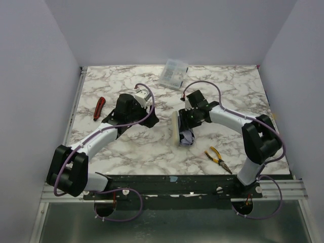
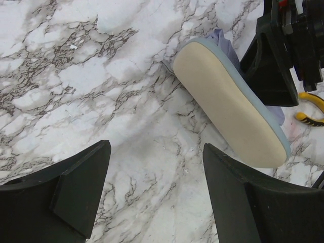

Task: Open the umbrella

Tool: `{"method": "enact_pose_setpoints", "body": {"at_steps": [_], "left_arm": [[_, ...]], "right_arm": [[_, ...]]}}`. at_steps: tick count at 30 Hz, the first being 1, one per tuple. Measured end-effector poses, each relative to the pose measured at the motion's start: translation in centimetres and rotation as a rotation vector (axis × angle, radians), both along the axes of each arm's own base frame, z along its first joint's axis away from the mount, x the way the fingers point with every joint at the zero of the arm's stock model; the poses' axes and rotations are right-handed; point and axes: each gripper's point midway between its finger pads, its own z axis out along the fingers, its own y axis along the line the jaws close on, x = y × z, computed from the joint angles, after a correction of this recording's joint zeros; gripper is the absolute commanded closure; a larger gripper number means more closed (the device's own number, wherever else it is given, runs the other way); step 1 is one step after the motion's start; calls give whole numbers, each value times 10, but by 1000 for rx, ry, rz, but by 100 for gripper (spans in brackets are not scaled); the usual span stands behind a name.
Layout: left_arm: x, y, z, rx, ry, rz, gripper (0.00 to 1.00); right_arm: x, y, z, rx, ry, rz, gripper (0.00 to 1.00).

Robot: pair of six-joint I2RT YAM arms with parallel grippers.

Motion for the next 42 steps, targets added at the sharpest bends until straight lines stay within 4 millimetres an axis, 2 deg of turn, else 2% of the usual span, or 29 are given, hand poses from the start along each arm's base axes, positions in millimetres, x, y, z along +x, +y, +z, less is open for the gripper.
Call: {"method": "enact_pose_setpoints", "body": {"at_steps": [4, 9, 12, 15, 19, 22, 25, 27, 29, 33, 38, 42], "left_arm": [[3, 4, 0, 2, -1, 15, 25], [7, 9, 0, 5, -5, 30, 25], [9, 12, 0, 11, -11, 35, 25], [11, 16, 0, 18, -18, 40, 25], [14, 22, 0, 29, -31, 48, 21], [17, 27, 1, 40, -45, 54, 19], [18, 32, 1, 50, -35, 64, 16], [20, 36, 4, 55, -29, 74, 15], [24, 39, 10, 57, -38, 80, 14], [36, 47, 30, 67, -74, 92, 14], [46, 65, 39, 82, -98, 128, 14], [48, 75, 38, 89, -95, 150, 13]], "right_arm": [[12, 1, 1, -26, -29, -17, 99], [30, 0, 5, -46, -71, -33, 100], [44, -17, 7, -58, -87, -57, 99], [73, -59, 9, -89, -111, -124, 99], [126, -138, 12, -147, -155, -255, 99], [166, -188, 14, -180, -189, -325, 99], [211, -222, 17, -197, -241, -358, 99], [238, -231, 20, -206, -276, -356, 99], [261, -231, 23, -209, -305, -344, 99], [296, -231, 35, -213, -370, -324, 99], [312, -238, 58, -232, -444, -318, 99], [312, -250, 68, -239, -465, -332, 99]]}}
